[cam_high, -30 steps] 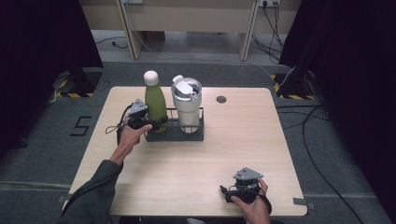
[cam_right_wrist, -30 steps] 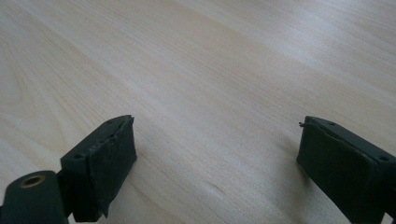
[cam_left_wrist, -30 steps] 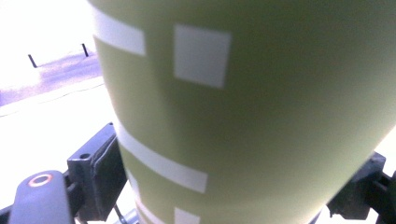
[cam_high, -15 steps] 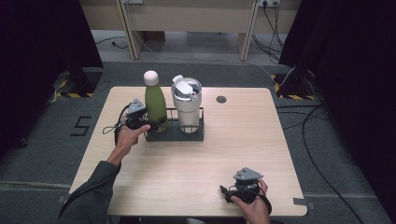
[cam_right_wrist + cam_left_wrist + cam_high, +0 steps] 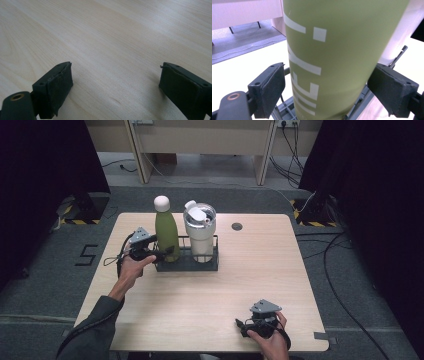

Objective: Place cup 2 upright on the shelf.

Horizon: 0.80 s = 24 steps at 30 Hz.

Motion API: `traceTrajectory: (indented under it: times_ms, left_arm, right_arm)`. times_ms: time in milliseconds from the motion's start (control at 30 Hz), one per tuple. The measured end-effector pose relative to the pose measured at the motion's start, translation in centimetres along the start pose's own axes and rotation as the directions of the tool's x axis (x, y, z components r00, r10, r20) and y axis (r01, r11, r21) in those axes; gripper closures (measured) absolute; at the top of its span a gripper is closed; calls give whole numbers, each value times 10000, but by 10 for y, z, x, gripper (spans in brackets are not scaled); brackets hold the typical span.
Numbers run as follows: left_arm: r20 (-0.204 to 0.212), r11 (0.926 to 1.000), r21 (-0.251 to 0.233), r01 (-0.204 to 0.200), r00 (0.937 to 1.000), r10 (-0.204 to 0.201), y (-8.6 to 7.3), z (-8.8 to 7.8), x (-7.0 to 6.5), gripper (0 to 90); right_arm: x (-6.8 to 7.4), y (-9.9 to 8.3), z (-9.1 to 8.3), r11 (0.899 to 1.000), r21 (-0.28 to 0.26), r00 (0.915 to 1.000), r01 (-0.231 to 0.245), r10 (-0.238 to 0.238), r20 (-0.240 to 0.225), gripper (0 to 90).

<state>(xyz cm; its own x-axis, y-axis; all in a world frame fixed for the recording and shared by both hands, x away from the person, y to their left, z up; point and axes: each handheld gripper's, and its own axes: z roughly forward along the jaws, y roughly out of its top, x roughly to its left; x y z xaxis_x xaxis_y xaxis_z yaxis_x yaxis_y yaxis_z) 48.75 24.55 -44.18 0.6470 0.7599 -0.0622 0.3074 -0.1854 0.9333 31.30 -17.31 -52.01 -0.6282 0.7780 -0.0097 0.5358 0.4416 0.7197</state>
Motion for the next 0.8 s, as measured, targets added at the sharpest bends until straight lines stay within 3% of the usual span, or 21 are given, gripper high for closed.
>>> traceTrajectory:
  times_ms: [800]
  left_arm:
    - [197, 9991, -22, 418, 9989, -418, -8, -31, -4, 147]
  right_arm:
    - [0, 0, 0, 10000, 0, 10000, 16, -16, -2, 116]
